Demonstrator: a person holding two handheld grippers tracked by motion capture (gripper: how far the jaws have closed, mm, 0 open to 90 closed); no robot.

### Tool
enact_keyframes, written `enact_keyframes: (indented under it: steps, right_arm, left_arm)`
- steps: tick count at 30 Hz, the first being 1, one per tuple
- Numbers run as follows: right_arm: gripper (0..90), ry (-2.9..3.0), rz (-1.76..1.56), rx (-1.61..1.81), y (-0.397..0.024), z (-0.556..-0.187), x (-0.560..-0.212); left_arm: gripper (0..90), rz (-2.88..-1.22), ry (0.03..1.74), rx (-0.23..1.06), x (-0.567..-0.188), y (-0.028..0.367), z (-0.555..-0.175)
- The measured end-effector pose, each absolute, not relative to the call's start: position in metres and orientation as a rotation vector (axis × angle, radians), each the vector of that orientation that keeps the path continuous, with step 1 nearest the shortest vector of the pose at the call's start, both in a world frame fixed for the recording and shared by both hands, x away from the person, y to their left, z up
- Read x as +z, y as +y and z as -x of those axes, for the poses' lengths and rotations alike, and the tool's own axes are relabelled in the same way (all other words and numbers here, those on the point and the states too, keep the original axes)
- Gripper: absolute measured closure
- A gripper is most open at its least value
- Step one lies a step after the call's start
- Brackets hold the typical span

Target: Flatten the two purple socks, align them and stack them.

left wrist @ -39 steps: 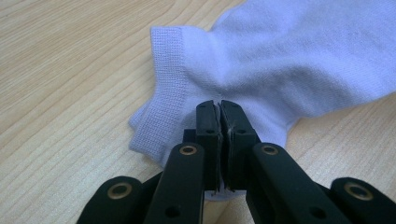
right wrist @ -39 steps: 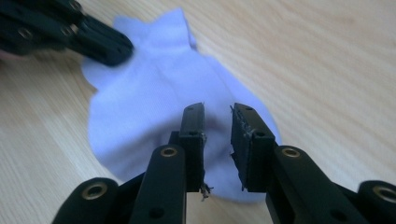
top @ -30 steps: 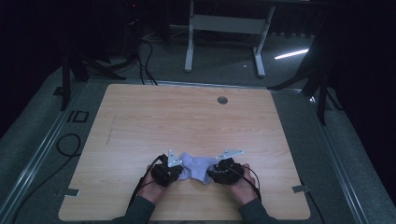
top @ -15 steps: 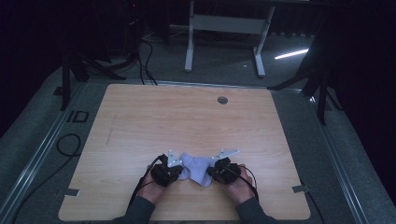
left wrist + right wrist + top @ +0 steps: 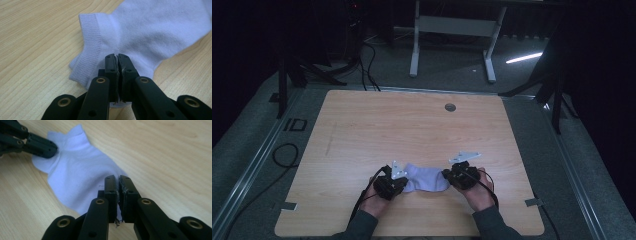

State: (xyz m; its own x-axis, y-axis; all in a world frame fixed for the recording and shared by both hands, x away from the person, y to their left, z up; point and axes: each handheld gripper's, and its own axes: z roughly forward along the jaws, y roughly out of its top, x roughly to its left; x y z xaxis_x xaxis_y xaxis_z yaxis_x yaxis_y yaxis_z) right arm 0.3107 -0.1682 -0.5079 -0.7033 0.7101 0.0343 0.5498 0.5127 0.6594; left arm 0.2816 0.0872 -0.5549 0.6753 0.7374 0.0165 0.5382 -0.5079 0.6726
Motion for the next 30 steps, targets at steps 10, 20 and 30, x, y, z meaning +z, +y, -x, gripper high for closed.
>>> enact_keyframes:
  steps: [10, 20, 30]
  right_arm:
    - [85.0, 2.505, -1.040, 0.948, -0.166, -0.315, -0.499]
    - [66.6, 2.505, -1.093, 0.850, -0.171, -0.322, -0.514]
    - [63.1, 2.519, -1.075, 0.884, -0.164, -0.318, -0.518]
  left_arm:
    - [86.5, -2.239, 0.977, 0.409, -0.555, 0.087, -0.281]
    - [86.5, -2.235, 0.982, 0.411, -0.555, 0.087, -0.280]
    - [86.2, -2.228, 0.987, 0.408, -0.556, 0.087, -0.280]
